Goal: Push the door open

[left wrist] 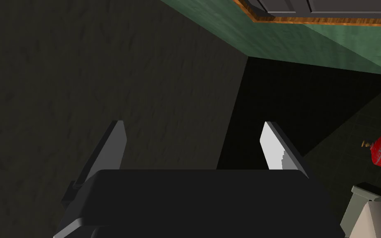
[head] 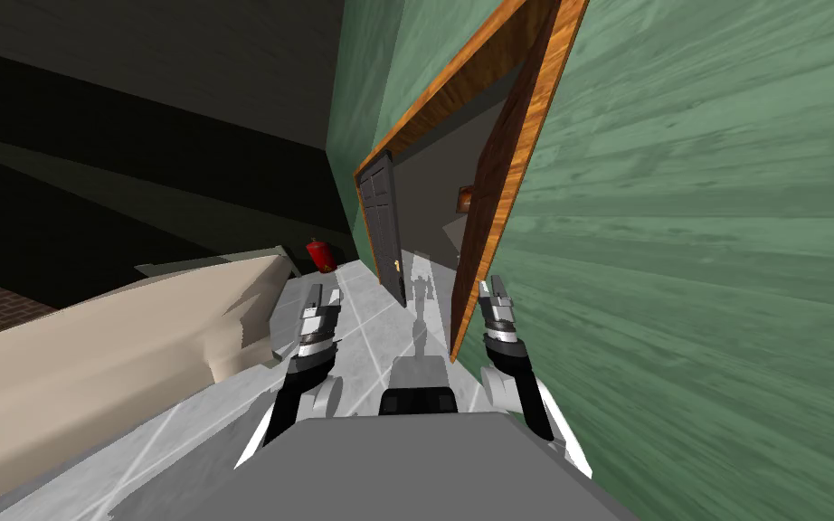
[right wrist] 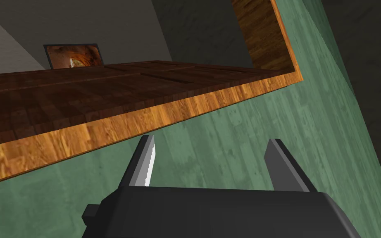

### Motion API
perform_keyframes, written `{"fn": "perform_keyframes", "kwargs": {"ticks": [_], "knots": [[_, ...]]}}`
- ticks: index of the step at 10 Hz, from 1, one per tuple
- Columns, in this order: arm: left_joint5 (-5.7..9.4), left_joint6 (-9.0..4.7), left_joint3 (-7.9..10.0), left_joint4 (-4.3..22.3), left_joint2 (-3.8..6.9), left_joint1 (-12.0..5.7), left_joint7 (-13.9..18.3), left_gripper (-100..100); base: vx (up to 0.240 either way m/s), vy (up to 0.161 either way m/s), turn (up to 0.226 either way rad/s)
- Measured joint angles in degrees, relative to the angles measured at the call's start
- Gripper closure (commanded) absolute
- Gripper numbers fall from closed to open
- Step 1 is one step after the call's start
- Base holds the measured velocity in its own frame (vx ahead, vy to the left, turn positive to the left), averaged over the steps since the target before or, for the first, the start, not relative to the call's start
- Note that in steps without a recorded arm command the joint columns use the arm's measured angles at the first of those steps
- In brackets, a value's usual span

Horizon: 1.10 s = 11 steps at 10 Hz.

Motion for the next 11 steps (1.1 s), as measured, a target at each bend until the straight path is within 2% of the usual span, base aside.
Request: {"fn": "perform_keyframes", "kwargs": {"ticks": [2,6,11], "knots": [[-0.18,-0.68,-0.77,2.05,0.90,-0.47,0.51,-100,0.147,0.048,-0.038],[-0.65,-1.17,-2.12,6.10,2.34,-2.38,1.57,-100,0.143,0.054,-0.019],[-1.36,-2.26,-4.06,12.33,3.65,-5.32,2.83,-100,0.104,0.070,-0.022]]}}
